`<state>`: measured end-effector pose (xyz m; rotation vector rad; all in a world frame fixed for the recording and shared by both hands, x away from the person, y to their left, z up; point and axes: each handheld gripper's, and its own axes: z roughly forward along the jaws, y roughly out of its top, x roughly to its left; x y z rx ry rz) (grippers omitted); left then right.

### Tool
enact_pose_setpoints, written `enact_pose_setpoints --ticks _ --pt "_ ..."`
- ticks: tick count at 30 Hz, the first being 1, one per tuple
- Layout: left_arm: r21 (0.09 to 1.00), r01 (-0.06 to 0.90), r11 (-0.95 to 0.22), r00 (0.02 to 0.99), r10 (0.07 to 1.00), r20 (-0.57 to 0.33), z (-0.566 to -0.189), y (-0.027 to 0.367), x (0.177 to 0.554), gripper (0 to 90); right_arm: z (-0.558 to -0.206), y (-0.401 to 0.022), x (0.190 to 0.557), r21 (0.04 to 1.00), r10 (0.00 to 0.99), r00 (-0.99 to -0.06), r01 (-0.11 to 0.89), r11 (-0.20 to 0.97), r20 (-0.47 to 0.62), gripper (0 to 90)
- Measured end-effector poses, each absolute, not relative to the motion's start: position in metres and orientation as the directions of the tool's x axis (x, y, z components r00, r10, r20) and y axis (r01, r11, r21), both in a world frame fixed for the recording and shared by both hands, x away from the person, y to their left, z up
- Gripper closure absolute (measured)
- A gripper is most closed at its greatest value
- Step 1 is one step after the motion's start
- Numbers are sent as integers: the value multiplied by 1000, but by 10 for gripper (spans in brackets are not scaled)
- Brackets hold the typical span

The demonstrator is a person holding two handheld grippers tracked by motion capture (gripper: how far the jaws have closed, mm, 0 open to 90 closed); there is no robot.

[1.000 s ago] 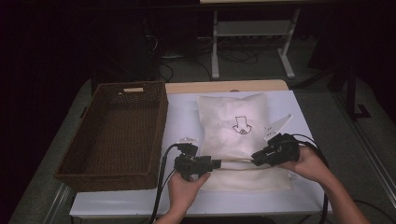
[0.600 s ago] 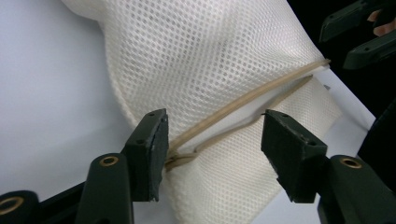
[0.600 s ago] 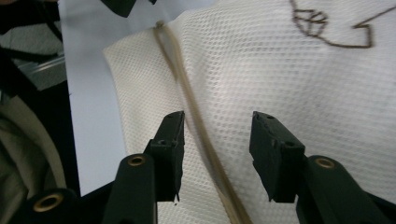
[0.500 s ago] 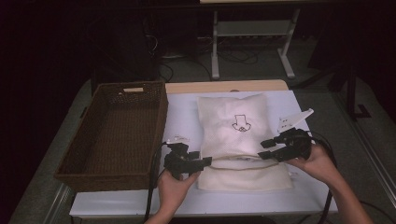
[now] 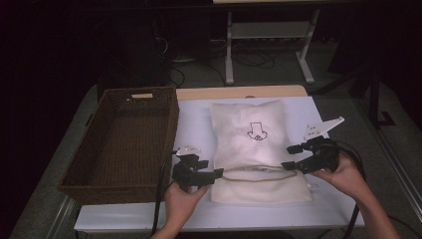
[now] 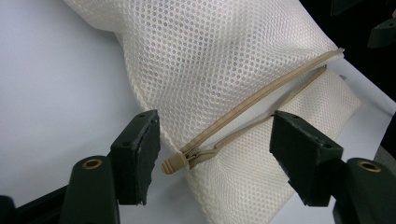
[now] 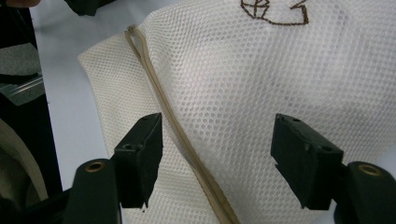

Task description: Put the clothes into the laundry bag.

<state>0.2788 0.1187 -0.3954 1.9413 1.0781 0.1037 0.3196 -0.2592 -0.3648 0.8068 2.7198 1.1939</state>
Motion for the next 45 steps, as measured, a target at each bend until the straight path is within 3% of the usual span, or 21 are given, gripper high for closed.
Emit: enact_pose_setpoints --ticks 12,45 --pt "737 620 -270 644 711 -281 -403 125 271 282 -374 -273 311 713 526 -838 459 530 148 274" --pt "756 548 -358 703 687 -184 -429 133 241 278 -418 -309 273 711 589 -780 535 456 209 262"
